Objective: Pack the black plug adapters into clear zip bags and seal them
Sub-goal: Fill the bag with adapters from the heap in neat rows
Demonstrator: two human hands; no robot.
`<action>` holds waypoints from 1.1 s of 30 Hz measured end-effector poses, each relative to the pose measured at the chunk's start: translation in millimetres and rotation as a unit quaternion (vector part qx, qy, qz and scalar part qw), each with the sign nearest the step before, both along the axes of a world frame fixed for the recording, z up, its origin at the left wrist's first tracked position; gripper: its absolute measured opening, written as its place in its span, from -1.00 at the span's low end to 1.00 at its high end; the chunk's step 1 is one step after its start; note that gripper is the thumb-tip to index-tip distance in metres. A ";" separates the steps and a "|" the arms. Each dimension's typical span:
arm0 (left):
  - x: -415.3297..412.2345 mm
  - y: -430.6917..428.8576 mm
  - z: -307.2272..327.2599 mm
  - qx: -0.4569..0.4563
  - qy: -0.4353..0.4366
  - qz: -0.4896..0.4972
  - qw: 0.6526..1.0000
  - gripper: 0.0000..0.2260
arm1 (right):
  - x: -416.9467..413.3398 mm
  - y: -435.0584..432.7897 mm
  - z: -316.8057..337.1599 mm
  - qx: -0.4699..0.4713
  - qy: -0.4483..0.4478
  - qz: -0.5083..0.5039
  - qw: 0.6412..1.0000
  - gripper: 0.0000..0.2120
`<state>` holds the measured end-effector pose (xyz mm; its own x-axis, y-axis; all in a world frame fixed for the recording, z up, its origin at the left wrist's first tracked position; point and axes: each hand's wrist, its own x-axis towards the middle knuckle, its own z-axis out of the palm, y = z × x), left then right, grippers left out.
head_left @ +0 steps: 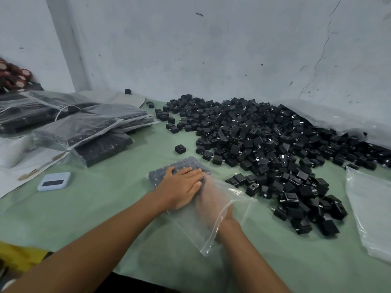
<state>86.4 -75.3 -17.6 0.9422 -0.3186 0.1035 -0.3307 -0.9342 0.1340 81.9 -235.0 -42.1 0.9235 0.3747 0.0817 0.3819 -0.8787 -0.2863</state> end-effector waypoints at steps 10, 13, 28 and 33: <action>14.4 -0.9 -3.1 0.016 -0.020 0.004 1.000 -0.52 | -15.3 5.9 27.9 0.215 0.033 -0.074 0.973 -0.65; 5.5 -1.6 -0.3 -0.005 -0.066 -0.002 0.998 -0.56 | -43.8 -18.9 29.7 0.173 0.018 -0.010 0.985 -0.74; -43.0 40.2 -18.8 -0.258 -0.203 0.205 0.922 -0.81 | 22.2 -93.4 76.4 -0.063 -0.024 -0.003 0.998 -0.64; -44.0 40.6 -17.6 -0.297 -0.176 0.233 0.909 -0.89 | 50.3 -76.8 67.2 -0.207 -0.042 0.056 0.976 -0.70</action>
